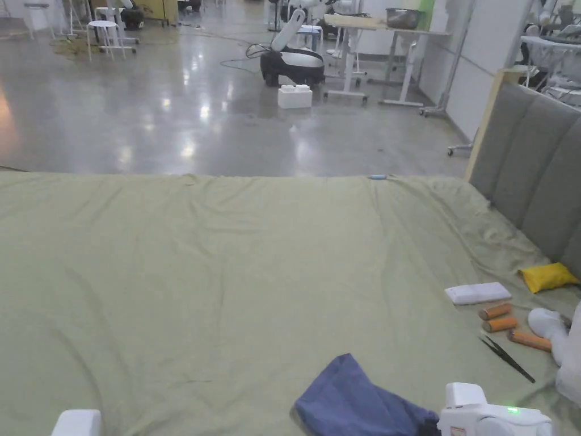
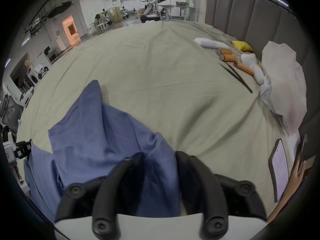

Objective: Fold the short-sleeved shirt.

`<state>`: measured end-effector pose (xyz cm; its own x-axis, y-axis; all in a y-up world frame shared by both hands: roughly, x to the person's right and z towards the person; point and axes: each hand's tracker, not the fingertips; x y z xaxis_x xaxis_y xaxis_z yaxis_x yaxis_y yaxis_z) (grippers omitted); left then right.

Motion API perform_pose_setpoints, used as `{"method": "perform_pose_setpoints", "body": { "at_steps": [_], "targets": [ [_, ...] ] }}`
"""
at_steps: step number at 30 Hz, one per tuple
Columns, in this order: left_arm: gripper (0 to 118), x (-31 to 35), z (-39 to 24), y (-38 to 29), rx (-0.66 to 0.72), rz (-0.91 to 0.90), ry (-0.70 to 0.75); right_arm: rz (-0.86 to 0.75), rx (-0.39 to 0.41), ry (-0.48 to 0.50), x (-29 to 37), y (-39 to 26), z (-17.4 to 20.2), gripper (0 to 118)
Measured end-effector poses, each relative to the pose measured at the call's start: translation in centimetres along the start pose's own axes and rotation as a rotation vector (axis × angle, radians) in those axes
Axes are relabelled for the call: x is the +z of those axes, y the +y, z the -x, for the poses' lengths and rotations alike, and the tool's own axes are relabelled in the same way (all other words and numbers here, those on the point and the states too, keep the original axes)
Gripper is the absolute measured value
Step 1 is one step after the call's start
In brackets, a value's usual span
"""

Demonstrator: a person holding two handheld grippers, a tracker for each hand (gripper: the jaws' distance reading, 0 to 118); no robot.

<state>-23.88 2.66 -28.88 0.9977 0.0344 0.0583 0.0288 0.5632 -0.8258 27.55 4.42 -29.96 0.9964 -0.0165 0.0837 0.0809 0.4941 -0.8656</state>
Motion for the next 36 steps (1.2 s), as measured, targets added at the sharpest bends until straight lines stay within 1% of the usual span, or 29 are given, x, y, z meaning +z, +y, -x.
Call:
{"method": "perform_pose_setpoints", "body": {
  "at_steps": [1,2,3,5,8,10,12,13,14,17,19,21,23,26,27,29,33,36],
  "targets": [
    [0,0.2,0.1,0.0,0.004,0.000,-0.006,-0.011,-0.007,0.008,1.0,0.1,-0.1,3],
    [0,0.3,0.5,0.1,-0.002,-0.003,-0.015,-0.026,-0.007,0.012,1.6,0.1,-0.1,4],
    [0,1.0,0.9,0.2,0.001,-0.016,-0.033,-0.081,-0.015,0.018,2.6,0.0,-0.3,4],
    [0,4.2,1.5,0.4,0.034,-0.104,-0.058,-0.150,0.001,0.038,5.7,0.2,-0.5,4],
    [0,11.7,2.7,1.1,0.066,-0.286,-0.121,-0.301,0.005,0.067,11.7,0.3,-0.8,4],
    [0,17.8,3.2,1.7,0.053,-0.402,-0.153,-0.410,0.023,0.085,16.4,0.2,-0.9,4],
    [0,23.3,3.6,2.1,0.038,-0.525,-0.142,-0.519,0.043,0.074,20.5,0.3,-0.9,4],
    [0,26.0,3.8,2.3,0.020,-0.572,-0.140,-0.562,0.048,0.087,22.7,0.4,-1.0,4],
    [0,28.6,3.8,2.7,0.007,-0.628,-0.131,-0.623,0.036,0.096,24.8,0.5,-1.0,4],
    [0,34.3,4.5,4.0,0.013,-0.747,-0.116,-0.743,0.020,0.114,30.1,1.6,-0.5,4],
    [0,37.7,4.6,5.4,0.009,-0.826,-0.109,-0.819,0.024,0.123,33.3,3.0,0.0,4],
    [0,40.2,4.8,6.9,0.015,-0.873,-0.066,-0.867,-0.003,0.140,35.8,5.0,0.8,4],
    [0,42.4,4.9,8.6,0.014,-0.911,-0.047,-0.930,-0.030,0.171,38.6,7.1,1.7,3],
    [0,44.6,5.1,10.9,0.008,-0.964,-0.010,-0.980,-0.027,0.182,41.7,10.3,2.7,3],
    [0,45.1,5.2,11.8,0.001,-0.985,0.016,-0.991,-0.002,0.156,42.3,11.4,3.3,3],
    [0,45.6,5.5,13.8,0.014,-0.984,0.016,-1.015,0.025,0.122,43.3,14.0,4.1,3],
    [0,44.6,6.5,18.0,0.052,-1.005,0.038,-1.016,0.033,0.100,43.2,18.8,5.6,3],
    [0,42.8,7.3,21.6,0.085,-0.992,0.039,-1.026,0.055,0.052,41.9,22.3,6.7,3]
  ]
}}
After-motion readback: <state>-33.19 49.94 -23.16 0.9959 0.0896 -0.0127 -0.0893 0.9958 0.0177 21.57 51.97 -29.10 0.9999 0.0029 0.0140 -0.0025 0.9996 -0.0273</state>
